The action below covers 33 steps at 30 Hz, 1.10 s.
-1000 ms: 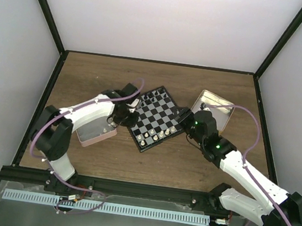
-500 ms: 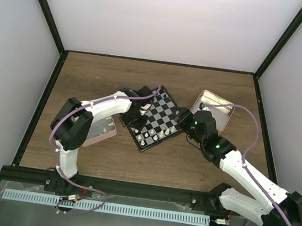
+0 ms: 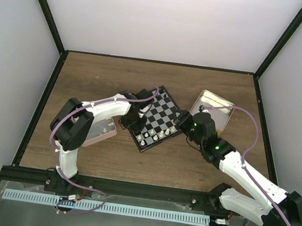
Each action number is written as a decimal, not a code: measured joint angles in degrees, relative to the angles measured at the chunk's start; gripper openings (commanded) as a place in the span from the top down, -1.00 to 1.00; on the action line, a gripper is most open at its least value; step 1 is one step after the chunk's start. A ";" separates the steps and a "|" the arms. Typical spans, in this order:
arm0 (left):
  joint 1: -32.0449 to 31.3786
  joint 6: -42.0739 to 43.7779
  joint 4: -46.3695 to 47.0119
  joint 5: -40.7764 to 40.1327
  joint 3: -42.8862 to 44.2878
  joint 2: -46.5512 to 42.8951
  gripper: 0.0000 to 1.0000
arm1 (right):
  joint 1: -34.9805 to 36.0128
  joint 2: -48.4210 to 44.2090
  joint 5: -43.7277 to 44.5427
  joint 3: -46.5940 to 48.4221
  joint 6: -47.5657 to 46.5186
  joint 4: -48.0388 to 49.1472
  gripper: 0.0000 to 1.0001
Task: Set up the chess pieces on the board
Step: Pick up the chess piece from the chessboard, then place the chess piece on the chessboard.
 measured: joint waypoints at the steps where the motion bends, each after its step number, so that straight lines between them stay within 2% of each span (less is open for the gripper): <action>1: 0.00 -0.26 0.28 -0.07 0.00 0.00 0.83 | 0.00 -0.04 0.02 0.00 0.00 -0.09 -0.31; 4: 0.00 -0.55 1.20 -0.44 0.00 -0.11 0.91 | 0.00 -0.46 0.28 0.00 0.00 -0.26 -0.31; 11: 0.00 -0.57 2.75 -1.14 0.52 -1.07 0.92 | 0.00 -3.04 2.40 -0.02 -0.28 -1.75 -0.31; 17: -1.38 -0.48 2.34 -0.98 6.71 -0.59 0.91 | 0.00 -7.06 5.42 -0.17 -1.11 -3.63 -0.31; 22: -4.48 -0.04 1.86 -1.88 17.46 4.31 0.91 | 0.00 -10.56 7.82 -0.48 -1.77 -5.51 -0.31; 28: -7.74 1.05 -0.94 -3.17 22.03 11.80 0.91 | 0.00 -12.11 9.01 -1.20 -2.01 -7.56 -0.31; 33: -8.98 1.49 -3.50 -3.52 23.10 14.29 0.90 | 0.00 -12.13 8.98 -1.55 -2.05 -8.20 -0.31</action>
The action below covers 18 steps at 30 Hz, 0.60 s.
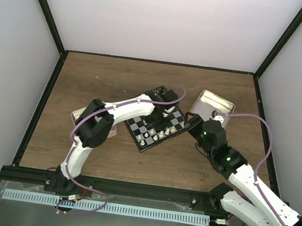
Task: Set up the chess pieces on the board
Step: Place the chess piece on the chessboard.
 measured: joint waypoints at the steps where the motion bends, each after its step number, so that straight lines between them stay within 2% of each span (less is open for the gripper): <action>1: -0.02 0.00 -0.26 -0.09 0.11 0.09 0.90 | 0.00 0.00 0.00 -0.07 -0.02 -0.13 -0.31; 12: 0.04 0.42 -1.97 -0.04 0.94 0.31 0.81 | 0.00 0.00 0.00 -0.35 -0.04 -0.37 -0.31; 18: 0.04 0.63 -2.16 0.04 0.94 1.29 0.57 | 0.00 0.00 0.00 -0.39 -0.07 -0.37 -0.30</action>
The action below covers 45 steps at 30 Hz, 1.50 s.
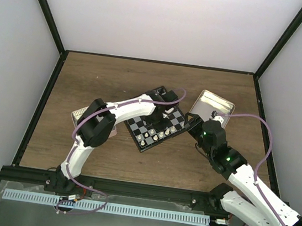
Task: Set up the chess pieces on the board
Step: Place the chess piece on the chessboard, then pick up the chess piece from the storage box.
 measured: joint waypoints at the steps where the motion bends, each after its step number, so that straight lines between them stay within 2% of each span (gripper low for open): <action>1: 0.00 -0.09 -0.04 0.00 0.00 0.15 0.53 | 0.00 0.00 -0.02 0.00 0.00 -0.02 -0.31; 6: 0.00 -0.42 0.00 -0.35 0.02 0.26 0.39 | 0.00 -0.02 -0.02 0.00 0.00 -0.11 -0.31; 11: 0.07 -1.16 0.35 -0.39 -0.02 0.07 0.34 | 0.00 -0.13 0.00 0.00 0.00 -0.13 -0.31; 15: 0.76 -1.77 2.43 -0.09 -2.62 -2.84 0.25 | 0.00 -0.17 -0.04 0.00 0.00 -0.13 -0.31; 20: 4.63 -5.64 7.13 -1.68 -11.74 -14.19 0.25 | 0.00 -0.17 -0.48 0.00 0.00 -0.13 -0.30; 27: 17.44 -16.15 19.17 -6.14 -32.61 -34.82 0.23 | 0.00 0.26 -1.84 0.00 0.02 0.37 -0.30; 30: 22.27 -19.06 22.45 -6.47 -39.76 -39.71 0.23 | 0.00 1.27 -2.71 0.02 0.02 0.98 -0.30; 32: 24.28 -19.87 24.30 -6.25 -43.30 -41.20 0.32 | 0.00 2.10 -3.32 0.00 0.00 1.27 -0.30; 38: 25.90 -14.53 27.85 -4.74 -49.09 -41.42 0.43 | 0.00 3.43 -4.55 0.00 0.00 1.55 -0.30; 45: 25.90 0.98 22.71 -6.84 -47.25 -41.29 0.39 | 0.00 3.43 -4.57 0.00 -0.02 1.62 -0.30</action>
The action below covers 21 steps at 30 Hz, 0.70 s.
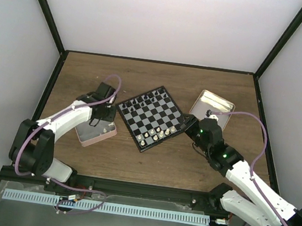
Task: Set up the chess pieces on the board
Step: Pick up the chess piece from the storage box.
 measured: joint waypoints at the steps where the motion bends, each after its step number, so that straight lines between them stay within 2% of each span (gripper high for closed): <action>1: -0.02 2.43 -1.18 -0.74 0.81 0.39 0.33 | 0.00 0.00 0.00 0.02 -0.02 0.00 -0.30; 3: 0.07 7.28 -1.84 -2.01 1.46 1.14 0.24 | 0.00 0.04 0.00 0.02 -0.02 0.02 -0.30; 6: 0.55 15.02 -3.30 0.07 2.45 3.76 0.36 | 0.00 0.15 -0.22 0.00 -0.02 0.00 -0.30; 10: 1.29 20.24 -5.09 1.79 5.81 6.67 0.46 | 0.00 0.09 -0.68 0.02 -0.26 -0.11 -0.30; 17: 3.65 24.76 -4.96 2.27 4.42 2.67 0.36 | 0.00 -1.29 -0.70 0.00 -0.92 0.48 -0.31; 21: 3.69 26.34 -5.14 2.51 2.75 3.76 0.32 | 0.00 0.31 -0.87 0.00 -1.99 0.72 -0.31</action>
